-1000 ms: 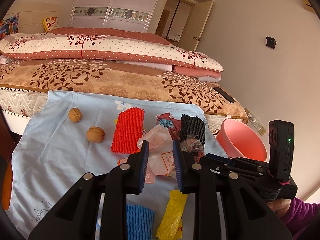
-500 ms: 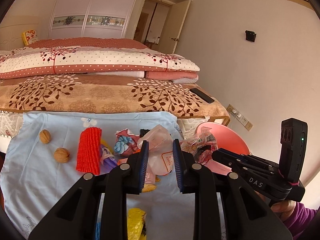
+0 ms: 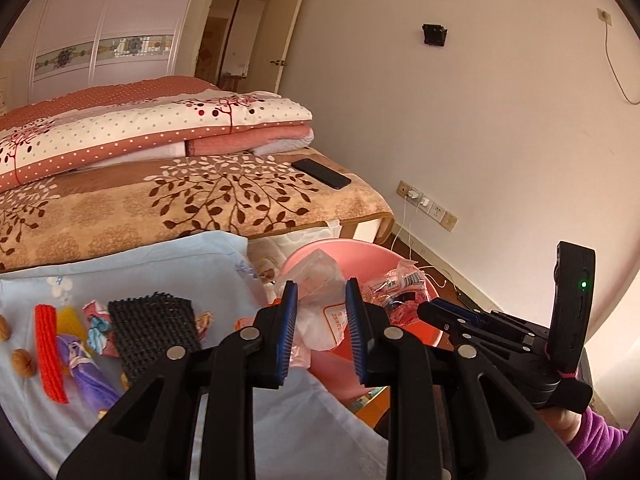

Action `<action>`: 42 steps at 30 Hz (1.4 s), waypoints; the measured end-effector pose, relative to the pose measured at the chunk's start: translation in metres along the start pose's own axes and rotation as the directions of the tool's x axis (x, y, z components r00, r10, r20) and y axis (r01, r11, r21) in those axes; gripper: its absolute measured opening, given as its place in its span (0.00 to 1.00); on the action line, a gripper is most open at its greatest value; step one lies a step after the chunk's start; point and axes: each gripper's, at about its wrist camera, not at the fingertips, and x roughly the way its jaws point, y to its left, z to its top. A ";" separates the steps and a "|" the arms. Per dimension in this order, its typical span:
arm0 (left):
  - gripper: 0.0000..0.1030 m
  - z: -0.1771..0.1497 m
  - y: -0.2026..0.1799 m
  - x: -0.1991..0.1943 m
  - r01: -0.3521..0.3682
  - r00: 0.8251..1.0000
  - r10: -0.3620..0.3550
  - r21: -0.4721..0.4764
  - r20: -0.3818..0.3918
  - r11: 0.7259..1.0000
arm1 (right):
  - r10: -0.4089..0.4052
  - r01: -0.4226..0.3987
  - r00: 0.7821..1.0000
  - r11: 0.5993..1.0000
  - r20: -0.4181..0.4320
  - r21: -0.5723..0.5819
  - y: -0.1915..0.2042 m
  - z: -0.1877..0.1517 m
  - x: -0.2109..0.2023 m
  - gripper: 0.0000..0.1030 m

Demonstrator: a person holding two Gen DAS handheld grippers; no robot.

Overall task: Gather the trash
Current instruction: 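Carry the plastic bag and snack wrapper in both tools over the pink bucket, then open both tools to drop the bag and wrapper into the pink bucket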

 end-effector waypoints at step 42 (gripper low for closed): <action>0.37 -0.017 -0.003 0.016 -0.082 0.995 0.081 -0.006 -0.064 0.997 | 0.070 -0.070 0.997 0.997 0.037 -0.020 0.029 -0.014 -0.013 0.42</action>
